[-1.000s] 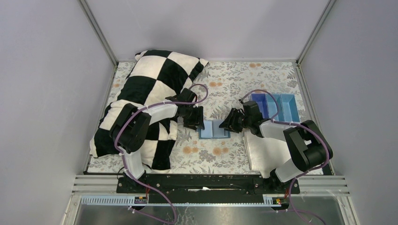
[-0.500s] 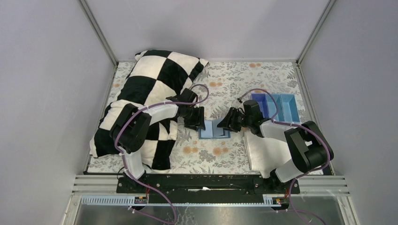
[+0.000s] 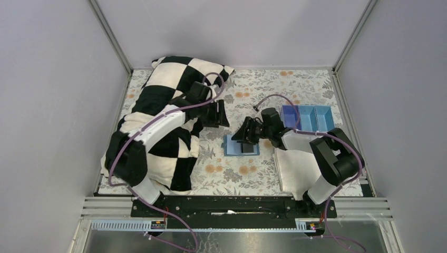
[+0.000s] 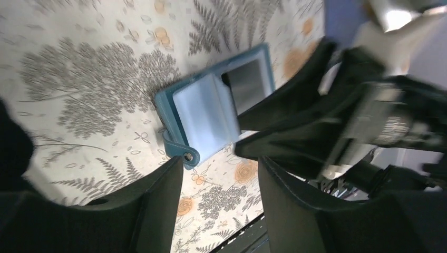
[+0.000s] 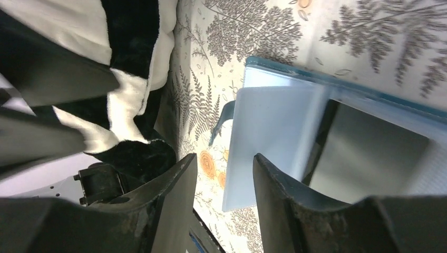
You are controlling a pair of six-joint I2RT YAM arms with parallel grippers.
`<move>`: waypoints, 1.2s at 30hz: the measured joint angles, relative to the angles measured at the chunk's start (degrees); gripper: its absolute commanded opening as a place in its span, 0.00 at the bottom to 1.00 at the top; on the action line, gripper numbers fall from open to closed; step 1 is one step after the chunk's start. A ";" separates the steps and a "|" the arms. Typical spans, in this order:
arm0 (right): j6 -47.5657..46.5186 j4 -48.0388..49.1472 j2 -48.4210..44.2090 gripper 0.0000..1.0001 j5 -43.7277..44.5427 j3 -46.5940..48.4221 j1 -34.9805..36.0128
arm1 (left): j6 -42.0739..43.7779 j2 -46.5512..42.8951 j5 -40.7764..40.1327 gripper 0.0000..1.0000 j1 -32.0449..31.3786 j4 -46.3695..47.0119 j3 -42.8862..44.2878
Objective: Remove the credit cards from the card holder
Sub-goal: Remove the credit card from the card holder.
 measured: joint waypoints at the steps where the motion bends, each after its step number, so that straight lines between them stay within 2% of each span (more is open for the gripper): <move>1: 0.13 0.24 1.18 0.52 0.00 0.87 0.72 | -0.02 -1.75 -0.59 0.64 0.42 -0.22 0.42; 6: 1.55 1.36 7.61 0.51 0.24 4.15 3.54 | -0.55 -8.74 -3.56 0.68 1.75 -0.59 1.40; 11: 3.26 1.03 11.15 0.51 0.39 4.50 4.59 | -1.77 -11.21 -5.07 0.68 1.60 1.66 -0.81; 15: 2.19 -1.03 8.28 0.53 2.40 4.02 4.42 | -3.39 -13.25 -5.53 0.67 1.38 5.55 -7.08; 18: 0.94 -2.47 0.98 0.53 4.48 1.33 3.08 | -4.07 -13.00 -5.86 0.66 0.87 5.86 -8.85; 20: 0.00 -3.65 -4.52 0.53 5.40 0.09 0.72 | -4.07 -11.91 -3.98 0.65 0.48 6.45 -8.57; 23: -1.81 -4.50 -8.04 0.52 6.45 -0.17 -3.08 | -4.57 -7.96 0.63 0.63 -0.37 8.57 -7.04; 26: -3.39 -6.05 -8.20 0.51 6.62 -0.96 -6.03 | -6.62 -2.97 4.04 0.59 -2.93 12.48 -6.97; 31: -4.68 -9.99 -7.08 0.47 6.60 -2.36 -6.69 | -10.40 3.13 6.56 0.50 -6.78 18.21 -7.85; 34: -4.72 -10.51 -6.19 0.43 6.56 -2.95 -6.73 | -12.26 5.62 7.04 0.43 -6.86 21.20 -9.38; 36: -4.72 -10.54 -5.46 0.42 6.49 -3.06 -6.73 | -13.42 7.78 7.41 0.43 -6.64 23.52 -10.23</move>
